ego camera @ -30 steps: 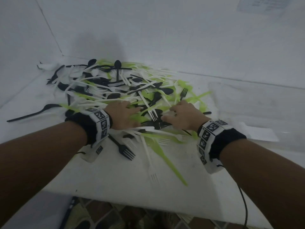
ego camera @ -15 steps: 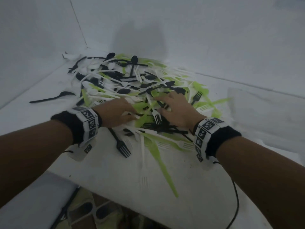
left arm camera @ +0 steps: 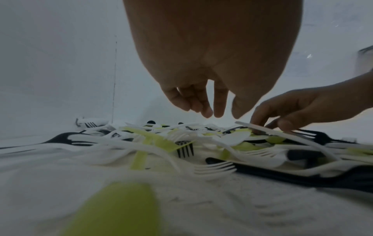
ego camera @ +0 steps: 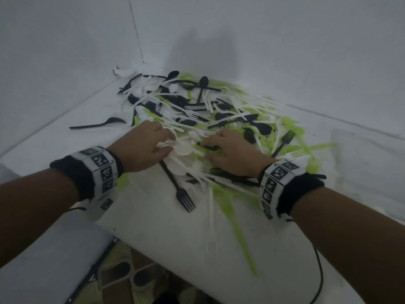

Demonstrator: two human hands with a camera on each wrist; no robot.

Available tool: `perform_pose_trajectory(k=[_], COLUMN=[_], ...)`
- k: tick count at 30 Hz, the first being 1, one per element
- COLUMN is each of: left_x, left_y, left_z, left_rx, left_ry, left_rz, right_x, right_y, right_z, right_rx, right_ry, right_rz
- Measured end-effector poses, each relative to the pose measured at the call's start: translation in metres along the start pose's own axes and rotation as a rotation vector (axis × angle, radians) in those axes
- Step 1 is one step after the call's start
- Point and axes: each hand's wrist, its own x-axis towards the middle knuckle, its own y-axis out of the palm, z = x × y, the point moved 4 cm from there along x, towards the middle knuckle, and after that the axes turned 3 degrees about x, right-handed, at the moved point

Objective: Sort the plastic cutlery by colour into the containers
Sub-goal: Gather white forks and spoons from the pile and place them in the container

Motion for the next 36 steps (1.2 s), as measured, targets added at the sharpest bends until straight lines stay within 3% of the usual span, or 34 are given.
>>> perform_pose_trajectory(k=[3, 7, 13, 15, 20, 28, 31, 36], left_x=[-0.013, -0.023, -0.005, 0.008, 0.048, 0.080, 0.086, 0.088], left_y=[0.002, 0.011, 0.002, 0.002, 0.025, 0.026, 0.023, -0.007], left_z=[0.011, 0.026, 0.034, 0.033, 0.026, 0.014, 0.009, 0.006], left_rx=[-0.034, -0.029, -0.053, -0.002, 0.188, 0.022, -0.090, -0.487], left_ry=[0.009, 0.090, 0.220, 0.252, 0.330, 0.216, 0.220, 0.114], left_rz=[0.093, 0.152, -0.069, -0.074, 0.178, 0.263, 0.215, -0.047], right_x=[0.008, 0.017, 0.015, 0.009, -0.006, -0.024, -0.026, -0.023], right_y=[0.017, 0.015, 0.007, 0.007, 0.013, 0.034, 0.032, 0.032], right_z=[0.010, 0.013, 0.004, 0.005, 0.027, 0.046, 0.043, 0.037], right_rx=[-0.095, -0.100, -0.071, -0.073, -0.031, 0.059, 0.093, 0.069], right_ry=[-0.029, 0.070, 0.268, 0.316, 0.258, 0.208, 0.239, 0.235], right_rz=[0.108, 0.030, -0.163, -0.203, -0.306, -0.113, -0.152, -0.146])
